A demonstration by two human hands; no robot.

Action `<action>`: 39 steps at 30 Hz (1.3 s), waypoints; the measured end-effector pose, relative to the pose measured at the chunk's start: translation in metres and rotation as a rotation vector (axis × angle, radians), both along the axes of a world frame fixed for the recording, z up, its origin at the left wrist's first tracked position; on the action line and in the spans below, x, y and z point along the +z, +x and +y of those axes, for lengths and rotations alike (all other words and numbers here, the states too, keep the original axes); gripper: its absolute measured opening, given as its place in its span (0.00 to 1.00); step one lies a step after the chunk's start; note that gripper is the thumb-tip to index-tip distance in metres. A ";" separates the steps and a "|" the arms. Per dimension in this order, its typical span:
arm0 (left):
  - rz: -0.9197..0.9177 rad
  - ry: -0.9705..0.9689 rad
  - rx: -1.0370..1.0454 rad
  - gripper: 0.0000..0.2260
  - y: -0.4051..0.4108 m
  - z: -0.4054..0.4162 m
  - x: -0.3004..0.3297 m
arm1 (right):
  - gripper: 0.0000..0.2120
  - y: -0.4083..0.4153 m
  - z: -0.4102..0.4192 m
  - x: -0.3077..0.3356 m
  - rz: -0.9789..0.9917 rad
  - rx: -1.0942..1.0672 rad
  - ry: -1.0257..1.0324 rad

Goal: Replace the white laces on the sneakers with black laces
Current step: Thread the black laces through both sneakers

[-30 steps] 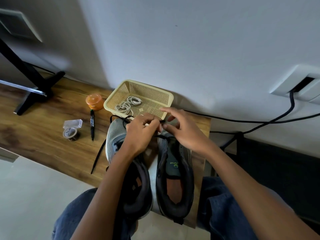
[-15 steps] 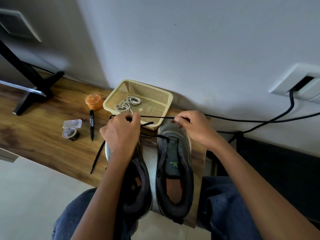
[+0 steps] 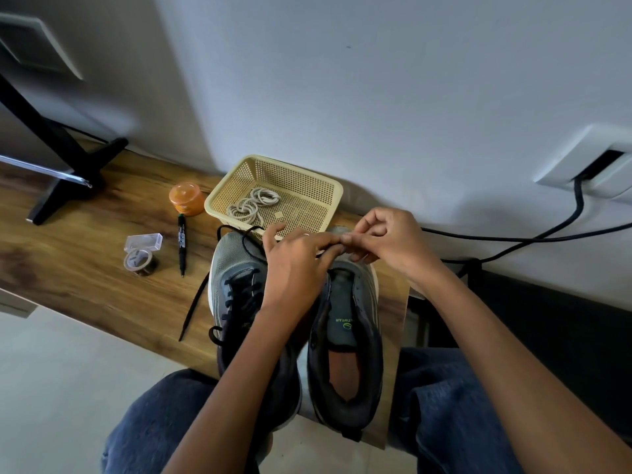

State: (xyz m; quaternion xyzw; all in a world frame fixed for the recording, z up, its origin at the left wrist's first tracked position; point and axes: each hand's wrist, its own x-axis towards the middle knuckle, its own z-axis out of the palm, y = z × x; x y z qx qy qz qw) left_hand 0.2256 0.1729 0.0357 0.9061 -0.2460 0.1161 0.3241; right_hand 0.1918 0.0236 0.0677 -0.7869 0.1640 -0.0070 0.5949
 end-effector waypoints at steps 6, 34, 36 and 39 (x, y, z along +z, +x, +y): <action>0.155 0.078 0.099 0.07 -0.002 0.002 -0.002 | 0.19 -0.012 0.001 -0.001 0.364 0.183 -0.358; 0.183 0.415 0.039 0.05 -0.022 -0.016 -0.012 | 0.05 -0.018 -0.003 -0.016 0.502 -0.013 -0.097; 0.178 0.379 0.042 0.05 -0.022 -0.016 -0.015 | 0.06 -0.018 -0.003 -0.015 0.505 -0.010 -0.095; 0.188 0.337 0.059 0.05 -0.024 -0.017 -0.017 | 0.06 -0.018 -0.003 -0.014 0.502 -0.023 -0.068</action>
